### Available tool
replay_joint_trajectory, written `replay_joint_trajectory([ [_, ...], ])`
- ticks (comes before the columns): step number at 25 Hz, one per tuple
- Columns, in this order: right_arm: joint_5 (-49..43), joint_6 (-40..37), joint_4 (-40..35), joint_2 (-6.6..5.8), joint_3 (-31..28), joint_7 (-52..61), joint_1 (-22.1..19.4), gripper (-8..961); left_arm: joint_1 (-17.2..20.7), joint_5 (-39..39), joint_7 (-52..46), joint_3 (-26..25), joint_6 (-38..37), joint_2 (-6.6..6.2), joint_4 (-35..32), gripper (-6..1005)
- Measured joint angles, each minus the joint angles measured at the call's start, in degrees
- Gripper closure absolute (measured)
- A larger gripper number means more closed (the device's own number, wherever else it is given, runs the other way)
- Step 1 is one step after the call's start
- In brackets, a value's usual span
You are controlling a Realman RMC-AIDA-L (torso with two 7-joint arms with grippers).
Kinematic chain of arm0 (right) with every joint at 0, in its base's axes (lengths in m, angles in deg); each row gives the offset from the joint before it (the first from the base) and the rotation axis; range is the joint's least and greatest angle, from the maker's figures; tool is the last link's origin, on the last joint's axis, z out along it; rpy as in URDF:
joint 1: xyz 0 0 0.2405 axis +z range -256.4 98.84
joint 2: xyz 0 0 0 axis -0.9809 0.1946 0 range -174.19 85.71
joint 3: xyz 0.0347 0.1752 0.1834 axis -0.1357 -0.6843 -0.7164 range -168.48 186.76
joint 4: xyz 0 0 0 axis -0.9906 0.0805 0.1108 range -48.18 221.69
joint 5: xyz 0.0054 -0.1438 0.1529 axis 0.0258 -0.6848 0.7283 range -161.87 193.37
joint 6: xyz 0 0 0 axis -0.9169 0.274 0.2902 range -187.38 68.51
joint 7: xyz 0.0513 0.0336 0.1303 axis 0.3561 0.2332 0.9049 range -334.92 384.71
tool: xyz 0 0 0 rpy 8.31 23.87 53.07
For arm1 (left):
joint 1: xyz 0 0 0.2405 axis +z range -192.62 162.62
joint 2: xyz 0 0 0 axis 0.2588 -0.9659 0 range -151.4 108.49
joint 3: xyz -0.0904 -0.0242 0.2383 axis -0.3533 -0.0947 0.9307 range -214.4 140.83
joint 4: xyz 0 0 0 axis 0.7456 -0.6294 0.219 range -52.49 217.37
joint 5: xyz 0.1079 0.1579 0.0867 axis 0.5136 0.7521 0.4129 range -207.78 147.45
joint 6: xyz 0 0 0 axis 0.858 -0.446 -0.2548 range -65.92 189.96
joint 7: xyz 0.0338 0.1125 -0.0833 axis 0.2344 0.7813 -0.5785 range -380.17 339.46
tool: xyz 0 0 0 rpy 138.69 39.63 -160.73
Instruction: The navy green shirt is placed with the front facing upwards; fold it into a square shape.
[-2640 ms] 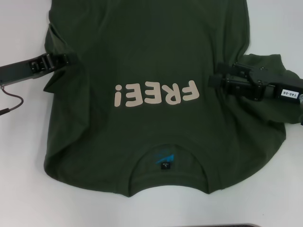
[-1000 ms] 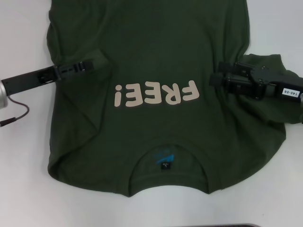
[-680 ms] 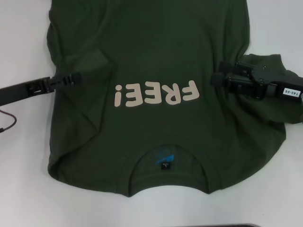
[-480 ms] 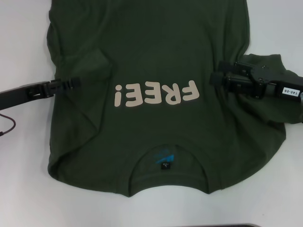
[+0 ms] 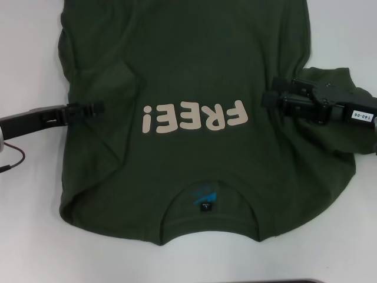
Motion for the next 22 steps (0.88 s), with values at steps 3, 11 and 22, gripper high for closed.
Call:
replay_joint_trajectory([
  [3,0.0,0.0,0.03,0.0,0.0,0.01,-0.07,41,0.1,-0.31,0.02,-0.18,0.01,0.0,-0.3,154],
  [11,0.0,0.0,0.11,-0.07,0.0,0.01,-0.13,42,0.1,-0.13,0.03,-0.29,-0.12,-0.38,-0.58,154],
  [22,0.0,0.0,0.01,-0.09,0.0,0.01,-0.08,42,-0.17,0.0,0.03,0.58,-0.29,-0.23,-0.13,154],
])
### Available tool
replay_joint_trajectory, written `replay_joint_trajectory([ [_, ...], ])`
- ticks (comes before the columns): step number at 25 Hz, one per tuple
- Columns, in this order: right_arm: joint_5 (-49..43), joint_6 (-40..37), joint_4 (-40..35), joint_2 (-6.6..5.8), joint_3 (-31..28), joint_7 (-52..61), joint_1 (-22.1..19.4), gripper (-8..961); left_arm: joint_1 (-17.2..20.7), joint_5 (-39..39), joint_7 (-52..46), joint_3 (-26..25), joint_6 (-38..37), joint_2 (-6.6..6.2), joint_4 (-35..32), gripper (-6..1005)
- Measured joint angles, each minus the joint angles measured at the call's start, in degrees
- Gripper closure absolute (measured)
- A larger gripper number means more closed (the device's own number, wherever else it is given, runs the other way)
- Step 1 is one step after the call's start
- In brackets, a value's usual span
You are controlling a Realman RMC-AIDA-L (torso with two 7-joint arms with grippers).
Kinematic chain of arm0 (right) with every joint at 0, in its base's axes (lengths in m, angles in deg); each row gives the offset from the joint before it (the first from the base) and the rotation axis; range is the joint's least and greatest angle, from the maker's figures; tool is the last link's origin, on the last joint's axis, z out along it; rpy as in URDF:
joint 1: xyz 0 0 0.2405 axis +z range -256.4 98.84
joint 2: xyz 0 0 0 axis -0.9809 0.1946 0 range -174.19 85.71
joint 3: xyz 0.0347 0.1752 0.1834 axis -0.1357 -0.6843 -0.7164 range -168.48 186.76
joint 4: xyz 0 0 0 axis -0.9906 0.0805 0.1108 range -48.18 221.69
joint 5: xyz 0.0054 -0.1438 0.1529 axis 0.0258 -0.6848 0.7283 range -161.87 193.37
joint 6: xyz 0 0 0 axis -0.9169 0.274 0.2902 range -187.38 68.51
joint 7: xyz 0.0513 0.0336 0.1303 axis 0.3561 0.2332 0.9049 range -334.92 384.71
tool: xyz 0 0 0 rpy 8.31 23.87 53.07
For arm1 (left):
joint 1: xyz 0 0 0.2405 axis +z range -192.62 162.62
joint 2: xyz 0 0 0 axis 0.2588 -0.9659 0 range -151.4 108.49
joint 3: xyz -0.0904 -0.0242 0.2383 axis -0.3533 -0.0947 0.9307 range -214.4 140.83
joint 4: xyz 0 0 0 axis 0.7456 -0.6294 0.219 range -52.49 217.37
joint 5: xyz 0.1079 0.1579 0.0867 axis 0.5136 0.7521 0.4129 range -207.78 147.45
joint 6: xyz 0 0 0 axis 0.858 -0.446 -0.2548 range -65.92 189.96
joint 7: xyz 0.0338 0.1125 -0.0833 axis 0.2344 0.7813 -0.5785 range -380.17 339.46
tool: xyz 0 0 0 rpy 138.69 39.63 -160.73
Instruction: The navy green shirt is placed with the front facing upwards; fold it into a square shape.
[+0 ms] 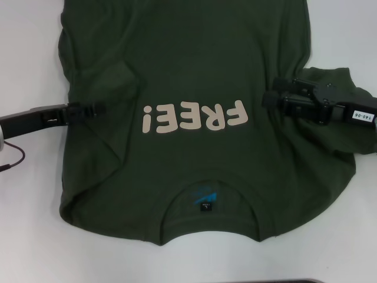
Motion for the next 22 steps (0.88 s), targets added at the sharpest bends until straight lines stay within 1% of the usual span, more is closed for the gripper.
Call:
replay_joint_trajectory([
  [10,0.0,-0.12,0.02,0.0,-0.17,0.0,0.12,41,-0.24,0.04,-0.19,2.64,-0.34,0.23,0.2,154],
  [22,0.0,-0.25,0.09,0.03,-0.17,0.0,-0.02,42,-0.21,-0.3,0.01,2.55,0.26,0.13,-0.42,155],
])
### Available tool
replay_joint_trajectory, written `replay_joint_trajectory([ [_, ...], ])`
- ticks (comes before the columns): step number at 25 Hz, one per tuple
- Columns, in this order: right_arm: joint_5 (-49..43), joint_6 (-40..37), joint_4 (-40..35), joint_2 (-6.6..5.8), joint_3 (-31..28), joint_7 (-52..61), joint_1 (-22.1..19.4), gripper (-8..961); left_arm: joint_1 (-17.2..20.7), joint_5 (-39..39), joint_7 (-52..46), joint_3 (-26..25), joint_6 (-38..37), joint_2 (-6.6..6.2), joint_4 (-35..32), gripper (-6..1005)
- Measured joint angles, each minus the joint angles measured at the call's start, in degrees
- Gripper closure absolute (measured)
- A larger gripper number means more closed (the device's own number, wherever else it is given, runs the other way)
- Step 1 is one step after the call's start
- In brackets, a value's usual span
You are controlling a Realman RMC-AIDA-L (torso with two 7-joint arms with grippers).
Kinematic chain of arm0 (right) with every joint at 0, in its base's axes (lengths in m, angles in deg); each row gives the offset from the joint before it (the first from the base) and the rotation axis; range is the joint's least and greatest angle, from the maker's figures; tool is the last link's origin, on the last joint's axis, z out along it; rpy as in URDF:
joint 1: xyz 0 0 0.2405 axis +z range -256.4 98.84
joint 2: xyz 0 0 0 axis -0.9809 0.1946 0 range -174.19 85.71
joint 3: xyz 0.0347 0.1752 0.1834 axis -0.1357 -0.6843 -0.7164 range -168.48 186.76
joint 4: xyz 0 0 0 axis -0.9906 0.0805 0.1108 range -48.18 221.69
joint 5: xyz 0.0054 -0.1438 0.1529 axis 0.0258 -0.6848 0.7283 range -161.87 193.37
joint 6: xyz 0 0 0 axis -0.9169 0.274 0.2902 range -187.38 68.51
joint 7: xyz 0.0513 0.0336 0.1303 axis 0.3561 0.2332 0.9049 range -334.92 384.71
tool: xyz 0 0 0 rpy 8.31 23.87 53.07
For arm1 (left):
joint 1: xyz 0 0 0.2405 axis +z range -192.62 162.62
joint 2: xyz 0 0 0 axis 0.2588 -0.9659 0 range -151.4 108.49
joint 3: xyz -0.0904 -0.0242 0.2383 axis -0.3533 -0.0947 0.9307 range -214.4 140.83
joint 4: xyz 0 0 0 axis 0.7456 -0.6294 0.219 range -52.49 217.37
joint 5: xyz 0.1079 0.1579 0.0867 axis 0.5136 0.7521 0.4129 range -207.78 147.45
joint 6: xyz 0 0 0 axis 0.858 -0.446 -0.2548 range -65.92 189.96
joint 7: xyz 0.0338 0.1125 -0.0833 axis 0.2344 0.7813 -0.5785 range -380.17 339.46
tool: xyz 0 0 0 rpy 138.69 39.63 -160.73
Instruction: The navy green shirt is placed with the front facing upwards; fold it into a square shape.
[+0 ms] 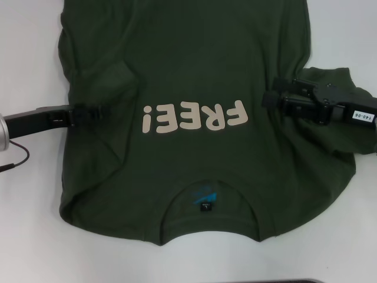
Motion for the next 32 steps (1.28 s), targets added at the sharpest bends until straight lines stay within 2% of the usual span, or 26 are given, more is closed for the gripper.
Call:
replay_joint_trajectory([
  [32,0.0,-0.3,0.0,-0.03,-0.5,0.0,-0.03,41,0.87,1.84,0.49,0.35,-0.59,-0.45,-1.55,158],
])
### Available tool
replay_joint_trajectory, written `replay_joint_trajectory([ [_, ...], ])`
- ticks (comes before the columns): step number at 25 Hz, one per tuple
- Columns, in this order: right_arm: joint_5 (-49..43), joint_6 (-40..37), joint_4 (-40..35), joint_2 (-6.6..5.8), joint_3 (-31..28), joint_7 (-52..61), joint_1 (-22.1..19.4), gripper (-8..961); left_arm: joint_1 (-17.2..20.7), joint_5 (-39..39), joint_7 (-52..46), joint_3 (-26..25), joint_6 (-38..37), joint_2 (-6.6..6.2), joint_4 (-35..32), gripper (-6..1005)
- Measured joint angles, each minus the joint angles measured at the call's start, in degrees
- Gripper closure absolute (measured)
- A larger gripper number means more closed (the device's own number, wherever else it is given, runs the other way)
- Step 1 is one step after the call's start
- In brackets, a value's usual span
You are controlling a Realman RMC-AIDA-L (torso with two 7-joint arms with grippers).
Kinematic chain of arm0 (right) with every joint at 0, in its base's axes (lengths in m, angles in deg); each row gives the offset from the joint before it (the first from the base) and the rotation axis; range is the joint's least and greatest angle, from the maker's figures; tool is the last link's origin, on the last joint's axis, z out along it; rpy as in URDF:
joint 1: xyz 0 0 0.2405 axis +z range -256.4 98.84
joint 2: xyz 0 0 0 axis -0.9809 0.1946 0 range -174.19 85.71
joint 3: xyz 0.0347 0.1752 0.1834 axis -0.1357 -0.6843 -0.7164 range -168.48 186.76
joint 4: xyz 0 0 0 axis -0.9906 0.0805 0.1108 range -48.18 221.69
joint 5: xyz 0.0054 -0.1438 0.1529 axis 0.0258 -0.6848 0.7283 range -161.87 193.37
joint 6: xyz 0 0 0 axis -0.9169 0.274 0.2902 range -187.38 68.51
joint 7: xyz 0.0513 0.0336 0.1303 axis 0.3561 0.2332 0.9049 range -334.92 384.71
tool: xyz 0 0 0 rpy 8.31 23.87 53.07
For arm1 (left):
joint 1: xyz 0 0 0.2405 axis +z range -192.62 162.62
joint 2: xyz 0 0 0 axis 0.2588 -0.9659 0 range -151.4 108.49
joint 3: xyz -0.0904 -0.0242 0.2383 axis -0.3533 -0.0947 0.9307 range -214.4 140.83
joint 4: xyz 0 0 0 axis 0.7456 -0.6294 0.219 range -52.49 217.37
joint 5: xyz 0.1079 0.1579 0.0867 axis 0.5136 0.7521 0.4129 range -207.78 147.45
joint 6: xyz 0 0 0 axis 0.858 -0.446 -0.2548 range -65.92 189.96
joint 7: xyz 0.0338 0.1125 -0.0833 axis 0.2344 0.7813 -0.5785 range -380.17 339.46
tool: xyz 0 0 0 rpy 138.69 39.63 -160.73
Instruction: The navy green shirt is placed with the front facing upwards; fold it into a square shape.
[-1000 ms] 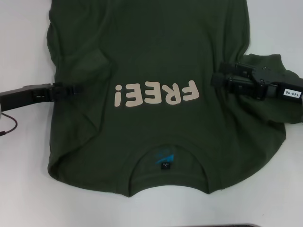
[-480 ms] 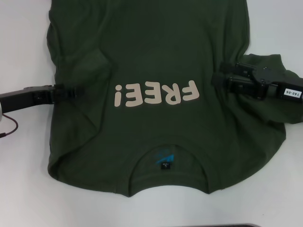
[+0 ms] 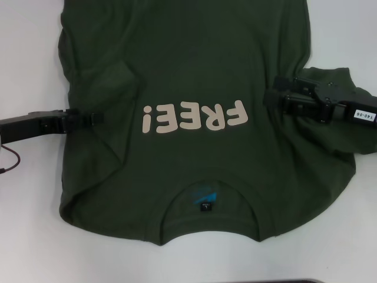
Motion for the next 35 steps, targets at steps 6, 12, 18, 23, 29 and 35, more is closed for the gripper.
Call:
replay_joint_trajectory([
  [6,0.0,-0.01,0.0,0.0,-0.03,0.0,0.0,42,-0.34,0.02,-0.03,0.09,-0.42,0.09,0.07,158],
  [12,0.0,0.03,0.0,0.0,-0.03,0.0,0.0,41,-1.03,0.06,0.11,0.32,-0.44,0.38,0.51,157],
  [18,0.0,0.07,0.0,0.0,-0.03,0.0,0.0,41,-1.16,0.04,-0.02,1.4,0.01,0.47,0.51,157],
  [23,0.0,0.08,0.0,0.01,-0.03,0.0,0.0,42,-1.17,-0.2,-0.45,1.31,0.44,0.5,0.52,157],
  [29,0.0,0.04,0.0,0.01,-0.03,0.0,0.0,42,-1.17,-0.29,-1.15,1.17,1.79,0.55,0.6,264],
  [35,0.0,0.02,0.0,0.01,-0.03,0.0,-0.08,42,-1.17,0.05,-1.2,1.39,2.13,0.55,0.7,500],
])
